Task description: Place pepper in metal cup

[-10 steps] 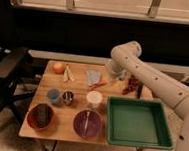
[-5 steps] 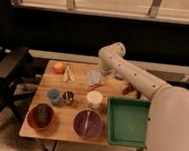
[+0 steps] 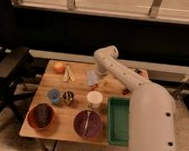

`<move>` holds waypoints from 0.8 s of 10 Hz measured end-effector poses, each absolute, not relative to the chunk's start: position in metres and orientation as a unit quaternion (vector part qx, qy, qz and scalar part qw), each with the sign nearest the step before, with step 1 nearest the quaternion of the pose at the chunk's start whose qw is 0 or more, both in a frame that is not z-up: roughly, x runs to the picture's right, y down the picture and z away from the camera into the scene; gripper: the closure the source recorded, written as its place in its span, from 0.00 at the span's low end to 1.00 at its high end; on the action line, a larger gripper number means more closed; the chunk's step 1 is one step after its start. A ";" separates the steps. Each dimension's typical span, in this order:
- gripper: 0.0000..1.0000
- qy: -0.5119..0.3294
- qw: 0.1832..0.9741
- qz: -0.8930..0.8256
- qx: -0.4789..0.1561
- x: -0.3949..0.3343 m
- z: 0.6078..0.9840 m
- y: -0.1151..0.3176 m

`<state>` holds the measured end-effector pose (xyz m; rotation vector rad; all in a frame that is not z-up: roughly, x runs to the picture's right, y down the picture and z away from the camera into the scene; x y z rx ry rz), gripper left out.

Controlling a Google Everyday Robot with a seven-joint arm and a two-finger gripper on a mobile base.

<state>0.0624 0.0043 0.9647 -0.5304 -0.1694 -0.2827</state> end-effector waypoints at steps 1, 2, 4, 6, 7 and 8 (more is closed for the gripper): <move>0.35 -0.081 0.951 -0.129 -0.269 0.069 0.971 0.007; 0.35 -0.083 0.951 -0.117 -0.272 0.073 0.976 0.009; 0.35 -0.085 0.958 -0.075 -0.265 0.093 0.976 0.003; 0.35 -0.093 0.959 -0.057 -0.261 0.099 0.976 0.000; 0.35 -0.097 0.959 -0.050 -0.262 0.099 0.977 0.000; 0.35 -0.101 0.958 -0.050 -0.264 0.101 0.977 0.001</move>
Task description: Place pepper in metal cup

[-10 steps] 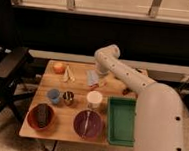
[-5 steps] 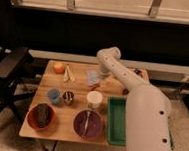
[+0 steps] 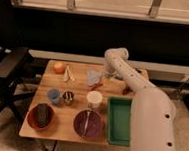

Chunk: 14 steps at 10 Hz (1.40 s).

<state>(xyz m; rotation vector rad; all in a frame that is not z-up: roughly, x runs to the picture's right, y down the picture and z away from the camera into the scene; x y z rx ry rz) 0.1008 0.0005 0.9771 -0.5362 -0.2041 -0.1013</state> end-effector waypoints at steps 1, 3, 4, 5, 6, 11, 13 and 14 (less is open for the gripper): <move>0.35 -0.102 0.957 -0.053 -0.267 0.102 0.977 0.002; 0.35 -0.114 0.953 -0.066 -0.271 0.095 0.975 0.003; 0.35 -0.117 0.952 -0.069 -0.273 0.094 0.974 0.004; 0.35 -0.118 0.951 -0.069 -0.277 0.095 0.974 0.007; 0.35 -0.119 0.950 -0.068 -0.281 0.096 0.973 0.011; 0.35 -0.128 0.943 -0.065 -0.301 0.093 0.977 0.029; 0.35 -0.135 0.941 -0.054 -0.306 0.094 0.983 0.032; 0.35 -0.134 0.941 -0.051 -0.305 0.097 0.985 0.031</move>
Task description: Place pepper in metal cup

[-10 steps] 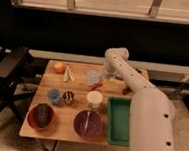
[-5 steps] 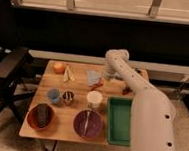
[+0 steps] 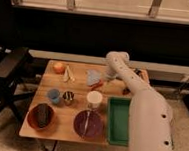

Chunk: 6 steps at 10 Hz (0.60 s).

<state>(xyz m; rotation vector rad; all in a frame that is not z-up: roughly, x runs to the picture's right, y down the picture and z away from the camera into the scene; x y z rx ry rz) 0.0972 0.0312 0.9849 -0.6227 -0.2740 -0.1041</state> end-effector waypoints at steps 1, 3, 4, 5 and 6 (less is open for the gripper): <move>0.36 -0.132 0.941 -0.051 -0.306 0.099 0.985 0.030; 0.53 -0.130 0.941 -0.058 -0.306 0.100 0.986 0.028; 0.63 -0.128 0.941 -0.062 -0.308 0.101 0.984 0.029; 0.75 -0.125 0.940 -0.066 -0.309 0.103 0.981 0.032; 0.85 -0.122 0.941 -0.066 -0.310 0.105 0.978 0.035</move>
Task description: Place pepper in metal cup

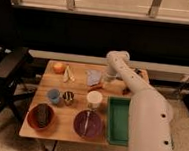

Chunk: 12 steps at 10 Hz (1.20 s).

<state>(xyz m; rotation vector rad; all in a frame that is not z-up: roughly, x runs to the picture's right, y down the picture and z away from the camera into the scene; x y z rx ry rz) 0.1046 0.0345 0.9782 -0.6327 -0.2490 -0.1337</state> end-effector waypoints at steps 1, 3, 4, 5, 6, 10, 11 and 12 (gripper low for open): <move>0.93 -0.119 0.941 -0.066 -0.309 0.106 0.975 0.036; 1.00 -0.114 0.946 -0.068 -0.296 0.108 0.964 0.033; 1.00 -0.112 0.949 -0.068 -0.288 0.110 0.957 0.028; 1.00 -0.110 0.952 -0.069 -0.276 0.111 0.943 0.018; 1.00 -0.109 0.957 -0.072 -0.260 0.112 0.922 0.003; 1.00 -0.104 0.969 -0.107 -0.199 0.103 0.845 -0.043; 1.00 -0.108 0.969 -0.123 -0.187 0.091 0.828 -0.048; 1.00 -0.113 0.968 -0.137 -0.180 0.076 0.815 -0.051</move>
